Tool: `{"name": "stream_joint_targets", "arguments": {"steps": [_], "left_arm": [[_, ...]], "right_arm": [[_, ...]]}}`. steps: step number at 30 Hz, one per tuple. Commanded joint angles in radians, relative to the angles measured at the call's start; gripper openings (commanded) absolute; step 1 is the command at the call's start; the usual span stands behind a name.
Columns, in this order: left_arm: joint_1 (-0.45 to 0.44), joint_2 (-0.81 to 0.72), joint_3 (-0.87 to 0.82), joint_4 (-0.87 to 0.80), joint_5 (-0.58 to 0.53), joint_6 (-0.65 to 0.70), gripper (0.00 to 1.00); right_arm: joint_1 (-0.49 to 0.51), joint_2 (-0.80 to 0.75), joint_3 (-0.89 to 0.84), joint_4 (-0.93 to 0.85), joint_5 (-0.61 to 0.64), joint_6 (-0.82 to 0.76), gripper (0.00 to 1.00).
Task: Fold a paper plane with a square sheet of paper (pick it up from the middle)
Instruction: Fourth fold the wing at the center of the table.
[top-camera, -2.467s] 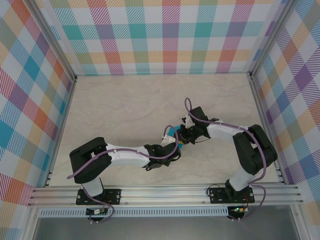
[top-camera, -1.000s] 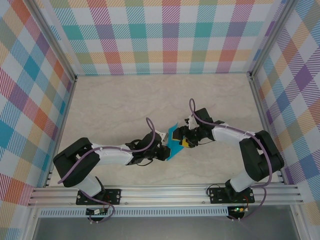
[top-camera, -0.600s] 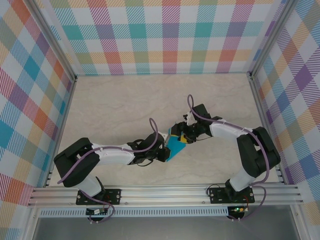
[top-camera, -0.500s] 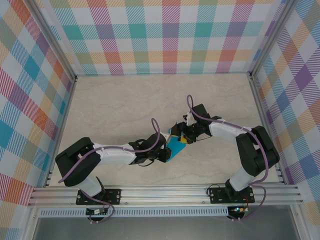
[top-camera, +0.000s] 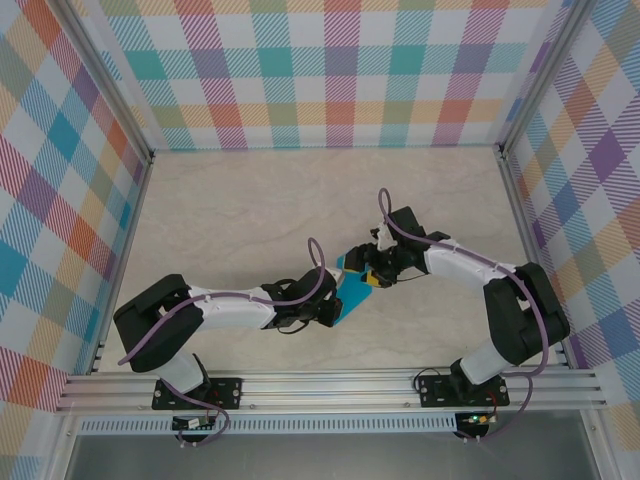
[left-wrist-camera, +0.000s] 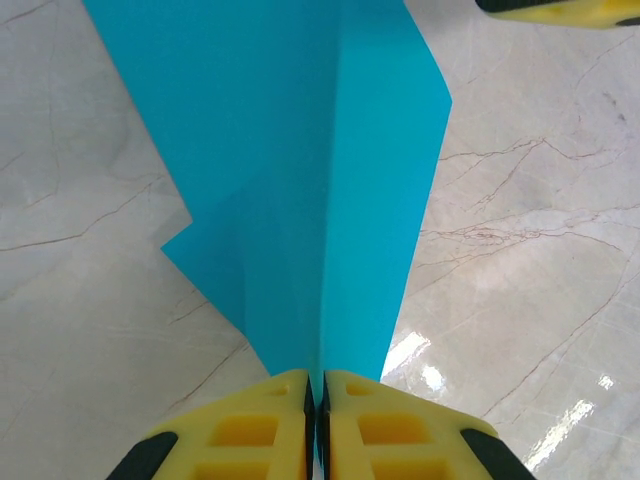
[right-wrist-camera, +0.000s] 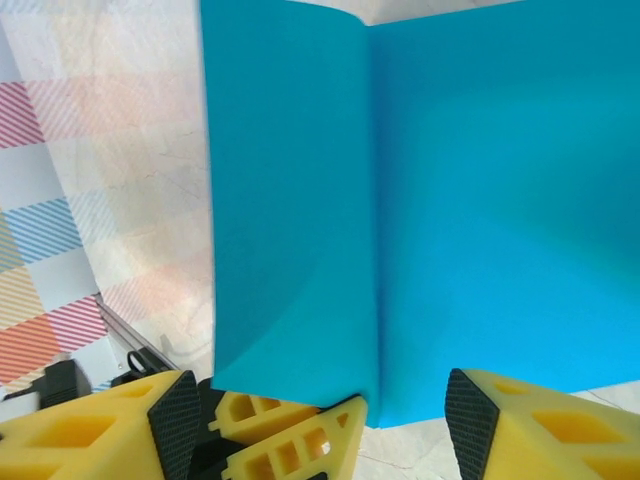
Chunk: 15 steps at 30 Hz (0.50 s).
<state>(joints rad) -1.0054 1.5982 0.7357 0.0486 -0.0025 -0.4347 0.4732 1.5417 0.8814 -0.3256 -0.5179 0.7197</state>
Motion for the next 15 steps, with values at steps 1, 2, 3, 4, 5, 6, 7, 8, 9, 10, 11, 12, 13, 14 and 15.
{"name": "stream_joint_targets", "arguments": {"steps": [1, 2, 3, 4, 5, 6, 7, 8, 9, 10, 11, 12, 13, 14, 15], "left_arm": [[-0.013, -0.001, 0.02, -0.035, -0.016, 0.024, 0.12], [-0.015, -0.001, 0.022, -0.037, -0.013, 0.028, 0.12], [-0.015, 0.0, 0.027, -0.044, -0.014, 0.033, 0.12], [-0.016, 0.002, 0.031, -0.049, -0.015, 0.035, 0.12], [-0.018, 0.002, 0.034, -0.053, -0.017, 0.038, 0.13], [-0.018, 0.002, 0.038, -0.056, -0.019, 0.042, 0.12], [-0.019, 0.002, 0.039, -0.06, -0.024, 0.041, 0.12], [-0.019, 0.002, 0.039, -0.063, -0.026, 0.042, 0.12], [-0.021, 0.0, 0.041, -0.064, -0.027, 0.045, 0.12], [-0.021, 0.0, 0.041, -0.066, -0.03, 0.047, 0.12], [-0.022, -0.001, 0.042, -0.071, -0.032, 0.049, 0.12], [-0.022, -0.001, 0.046, -0.076, -0.035, 0.054, 0.12], [-0.022, -0.001, 0.049, -0.082, -0.038, 0.056, 0.12], [-0.024, -0.003, 0.05, -0.089, -0.042, 0.059, 0.13], [-0.024, -0.004, 0.052, -0.095, -0.045, 0.06, 0.12]], "right_arm": [[0.002, 0.026, 0.059, -0.072, 0.014, 0.006, 0.65], [0.004, 0.037, 0.07, -0.078, 0.009, 0.004, 0.64], [0.005, 0.044, 0.076, -0.08, 0.009, 0.001, 0.64], [0.007, 0.045, 0.081, -0.082, 0.013, 0.001, 0.64], [0.007, 0.047, 0.089, -0.09, 0.013, -0.001, 0.64], [0.007, 0.046, 0.099, -0.101, 0.018, -0.007, 0.64], [0.007, 0.039, 0.103, -0.107, 0.024, -0.007, 0.66], [0.007, 0.036, 0.108, -0.117, 0.037, -0.005, 0.67], [0.007, 0.04, 0.117, -0.131, 0.045, -0.007, 0.68], [0.008, 0.049, 0.13, -0.143, 0.041, -0.014, 0.68], [0.007, 0.062, 0.14, -0.144, 0.031, -0.019, 0.68], [0.007, 0.078, 0.153, -0.152, 0.019, -0.017, 0.67], [0.007, 0.094, 0.172, -0.174, 0.012, -0.02, 0.66], [0.009, 0.098, 0.181, -0.181, 0.013, -0.023, 0.66], [0.01, 0.095, 0.183, -0.186, 0.025, -0.022, 0.66]]}}
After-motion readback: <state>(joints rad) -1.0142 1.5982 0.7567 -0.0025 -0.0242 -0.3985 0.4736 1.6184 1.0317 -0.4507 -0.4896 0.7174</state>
